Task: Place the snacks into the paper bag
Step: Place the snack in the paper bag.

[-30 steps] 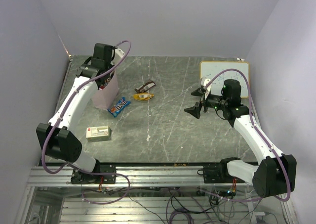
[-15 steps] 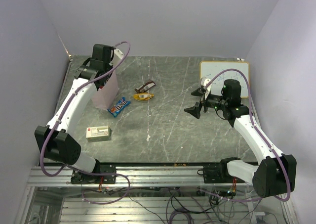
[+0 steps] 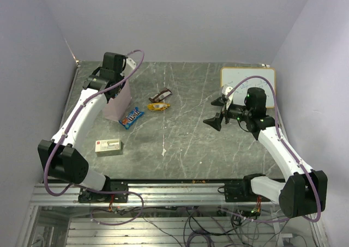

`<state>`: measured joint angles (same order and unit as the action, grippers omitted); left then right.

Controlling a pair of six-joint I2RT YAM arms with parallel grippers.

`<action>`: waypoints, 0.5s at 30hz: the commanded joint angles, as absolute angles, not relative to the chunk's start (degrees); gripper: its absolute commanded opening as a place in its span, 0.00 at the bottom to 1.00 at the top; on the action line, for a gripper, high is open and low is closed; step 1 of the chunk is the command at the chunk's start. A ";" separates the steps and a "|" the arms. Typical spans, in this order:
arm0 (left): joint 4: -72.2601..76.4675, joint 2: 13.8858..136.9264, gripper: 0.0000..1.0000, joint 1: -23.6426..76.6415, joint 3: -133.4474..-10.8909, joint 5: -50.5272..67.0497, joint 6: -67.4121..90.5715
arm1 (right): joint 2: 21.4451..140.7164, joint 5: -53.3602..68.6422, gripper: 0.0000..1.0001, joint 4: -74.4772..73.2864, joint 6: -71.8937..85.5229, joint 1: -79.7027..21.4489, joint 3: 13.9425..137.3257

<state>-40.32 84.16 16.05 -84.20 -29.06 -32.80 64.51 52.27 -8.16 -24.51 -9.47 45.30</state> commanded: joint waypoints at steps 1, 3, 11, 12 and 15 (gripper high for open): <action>-40.37 81.63 0.07 15.77 -81.69 -27.48 -31.79 | 63.91 53.05 1.00 -7.47 -25.24 -9.13 44.71; -40.60 81.49 0.07 15.78 -81.27 -26.85 -31.50 | 64.01 53.00 1.00 -7.47 -25.19 -9.13 44.73; -40.91 81.82 0.07 15.73 -82.18 -26.33 -31.03 | 64.28 52.91 1.00 -7.36 -25.14 -9.06 44.65; -41.02 81.83 0.07 15.73 -82.43 -26.48 -31.15 | 64.32 52.95 1.00 -7.38 -25.14 -9.13 44.69; -41.04 81.59 0.07 15.73 -83.38 -26.54 -31.35 | 64.37 53.00 1.00 -7.47 -25.23 -9.09 44.66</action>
<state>-40.56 82.98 16.05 -81.47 -27.18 -32.01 64.53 52.27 -8.16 -24.51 -9.47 45.30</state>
